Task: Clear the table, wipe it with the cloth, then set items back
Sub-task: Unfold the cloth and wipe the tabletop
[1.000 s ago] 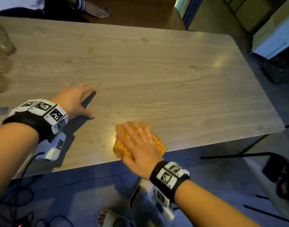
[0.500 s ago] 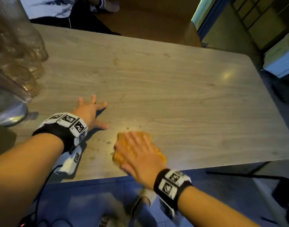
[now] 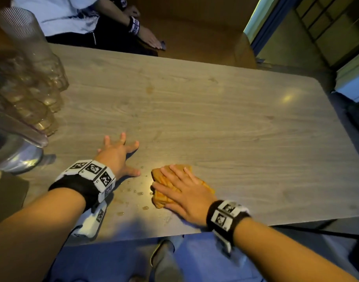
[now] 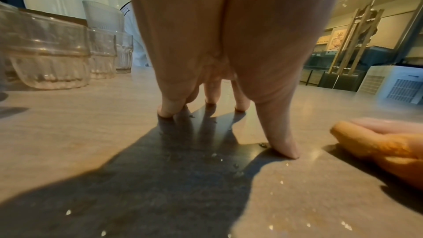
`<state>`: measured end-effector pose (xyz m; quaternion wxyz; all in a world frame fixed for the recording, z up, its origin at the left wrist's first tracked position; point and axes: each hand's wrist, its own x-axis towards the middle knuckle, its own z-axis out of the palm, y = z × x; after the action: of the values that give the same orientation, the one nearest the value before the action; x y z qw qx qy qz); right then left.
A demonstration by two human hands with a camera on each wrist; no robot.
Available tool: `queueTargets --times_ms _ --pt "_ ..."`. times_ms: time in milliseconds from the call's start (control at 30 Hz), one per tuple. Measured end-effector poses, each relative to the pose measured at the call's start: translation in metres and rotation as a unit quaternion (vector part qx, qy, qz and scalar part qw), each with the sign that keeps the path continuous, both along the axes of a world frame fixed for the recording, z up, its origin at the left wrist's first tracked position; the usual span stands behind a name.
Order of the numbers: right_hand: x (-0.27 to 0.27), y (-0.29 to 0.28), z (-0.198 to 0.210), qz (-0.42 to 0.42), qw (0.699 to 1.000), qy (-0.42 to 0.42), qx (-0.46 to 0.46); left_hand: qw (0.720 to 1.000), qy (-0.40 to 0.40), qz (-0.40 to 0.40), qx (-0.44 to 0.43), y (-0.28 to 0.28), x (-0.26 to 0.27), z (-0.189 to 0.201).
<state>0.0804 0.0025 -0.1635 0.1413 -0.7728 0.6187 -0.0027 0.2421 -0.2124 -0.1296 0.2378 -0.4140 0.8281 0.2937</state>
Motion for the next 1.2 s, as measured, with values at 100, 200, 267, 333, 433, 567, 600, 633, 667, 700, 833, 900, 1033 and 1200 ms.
queueTargets --times_ms 100,200,267,333,433,567,600,633,667,700,833,900,1033,1200 --pt "-0.063 -0.029 -0.008 -0.087 0.996 0.006 -0.006 1.0 0.012 0.008 0.003 0.001 0.001 0.0" --pt "-0.085 -0.079 -0.004 -0.453 0.891 -0.006 0.021 1.0 0.02 0.013 0.006 0.002 0.003 -0.003" --pt "-0.062 -0.096 -0.001 -0.479 0.877 0.004 0.03 1.0 0.012 0.009 0.001 0.0 0.002 -0.002" --pt "-0.028 -0.085 0.001 -0.304 0.953 -0.008 0.006 1.0 -0.015 -0.006 -0.006 0.001 -0.001 0.001" --pt "-0.036 -0.061 0.0 0.058 0.998 -0.013 -0.01 0.996 -0.052 -0.048 -0.061 -0.004 -0.008 0.009" --pt "-0.124 -0.117 -0.004 -0.126 0.992 0.008 -0.027 0.995 -0.016 -0.047 -0.088 -0.037 -0.027 0.02" --pt "-0.135 -0.135 0.0 -0.281 0.96 -0.005 0.002 0.995 -0.001 -0.036 -0.089 -0.047 -0.034 0.019" --pt "-0.137 -0.15 0.002 -0.401 0.915 -0.025 0.026 0.995 0.014 -0.026 -0.094 -0.057 -0.042 0.019" --pt "-0.13 -0.159 0.002 -0.454 0.89 -0.03 0.042 0.994 0.023 -0.021 -0.103 -0.067 -0.051 0.017" --pt "-0.116 -0.162 0.002 -0.443 0.895 -0.018 0.048 0.993 0.02 -0.021 -0.111 -0.077 -0.06 0.015" --pt "-0.083 -0.127 -0.003 -0.023 1.0 0.001 -0.02 0.997 -0.044 -0.001 -0.065 -0.109 -0.085 0.005" --pt "-0.12 -0.138 -0.007 0.064 0.998 0.0 -0.005 0.997 -0.071 0.004 -0.031 -0.12 -0.088 0.0" --pt "-0.167 -0.205 -0.006 -0.322 0.946 -0.002 0.017 0.996 -0.09 0.012 0.007 -0.129 -0.09 -0.004" --pt "-0.115 -0.2 0.0 -0.172 0.985 -0.009 0.009 0.997 -0.08 -0.002 -0.017 -0.123 -0.089 -0.002"
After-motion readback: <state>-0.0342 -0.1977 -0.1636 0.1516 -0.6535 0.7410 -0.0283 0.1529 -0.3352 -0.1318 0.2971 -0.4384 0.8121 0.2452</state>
